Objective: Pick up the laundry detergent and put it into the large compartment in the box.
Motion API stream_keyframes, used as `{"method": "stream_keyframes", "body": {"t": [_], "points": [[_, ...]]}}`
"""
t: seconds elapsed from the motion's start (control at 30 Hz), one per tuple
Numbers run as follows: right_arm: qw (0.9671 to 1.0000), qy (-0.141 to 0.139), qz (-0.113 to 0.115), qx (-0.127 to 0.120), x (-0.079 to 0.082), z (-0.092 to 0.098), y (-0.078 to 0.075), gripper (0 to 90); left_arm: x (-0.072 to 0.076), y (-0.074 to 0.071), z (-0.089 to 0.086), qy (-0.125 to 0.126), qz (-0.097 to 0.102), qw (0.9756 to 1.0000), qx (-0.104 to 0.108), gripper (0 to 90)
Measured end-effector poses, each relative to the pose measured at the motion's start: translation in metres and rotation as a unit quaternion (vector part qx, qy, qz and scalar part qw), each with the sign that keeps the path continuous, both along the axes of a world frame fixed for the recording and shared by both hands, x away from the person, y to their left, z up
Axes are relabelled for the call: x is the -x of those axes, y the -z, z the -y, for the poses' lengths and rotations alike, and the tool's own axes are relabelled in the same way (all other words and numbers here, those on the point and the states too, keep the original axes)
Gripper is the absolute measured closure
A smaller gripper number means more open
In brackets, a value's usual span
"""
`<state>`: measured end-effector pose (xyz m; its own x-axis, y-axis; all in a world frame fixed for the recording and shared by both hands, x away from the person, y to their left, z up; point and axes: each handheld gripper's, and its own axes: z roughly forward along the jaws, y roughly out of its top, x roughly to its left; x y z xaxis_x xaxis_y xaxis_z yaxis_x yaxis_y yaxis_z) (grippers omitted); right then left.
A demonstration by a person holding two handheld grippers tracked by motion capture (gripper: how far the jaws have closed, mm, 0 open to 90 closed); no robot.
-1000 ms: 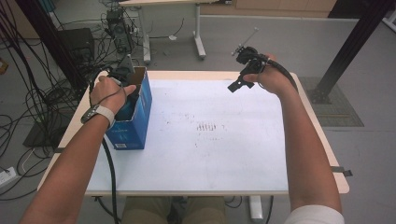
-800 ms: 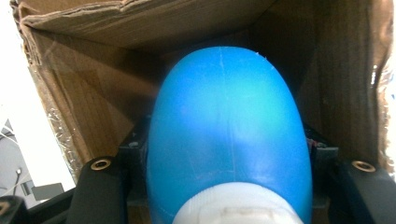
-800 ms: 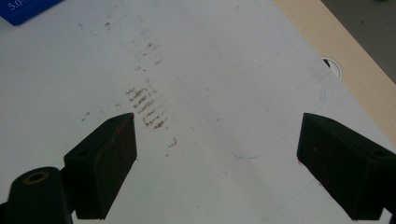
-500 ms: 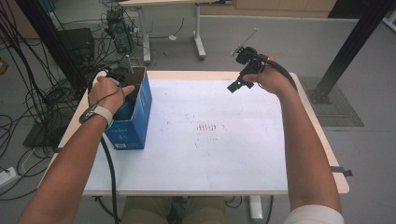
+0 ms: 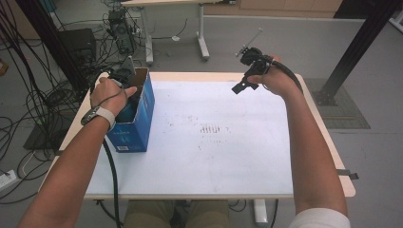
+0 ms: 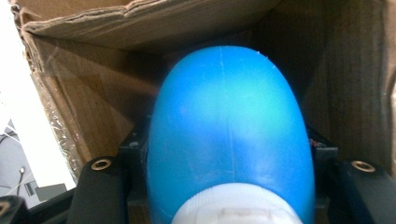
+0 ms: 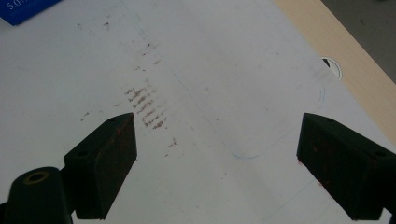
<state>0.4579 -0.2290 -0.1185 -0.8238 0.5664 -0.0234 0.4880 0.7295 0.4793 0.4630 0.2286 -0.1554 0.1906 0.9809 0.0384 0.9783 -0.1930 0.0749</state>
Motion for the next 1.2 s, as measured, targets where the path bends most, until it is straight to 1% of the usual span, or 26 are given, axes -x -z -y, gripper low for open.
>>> {"method": "stream_keyframes", "body": {"t": [0.13, 0.53, 1.2], "points": [[1.0, 0.0, -0.001, 0.002, -0.0003, 0.0, -0.0003, 12.2, -0.0022, -0.0001, -0.0002, 0.0, -0.005, 1.0, 0.0, 37.7], [1.0, 0.001, -0.001, 0.001, -0.0014, 0.0013, 0.0003, 12.2, -0.0061, 0.0003, -0.0027, -0.002, -0.01, 0.9999, 0.002, 37.8], [1.0, 0.001, 0.0, -0.001, -0.001, 0.0017, 0.0002, 12.2, -0.0051, 0.0005, -0.0002, -0.002, -0.009, 1.0, -0.001, 37.8]]}}
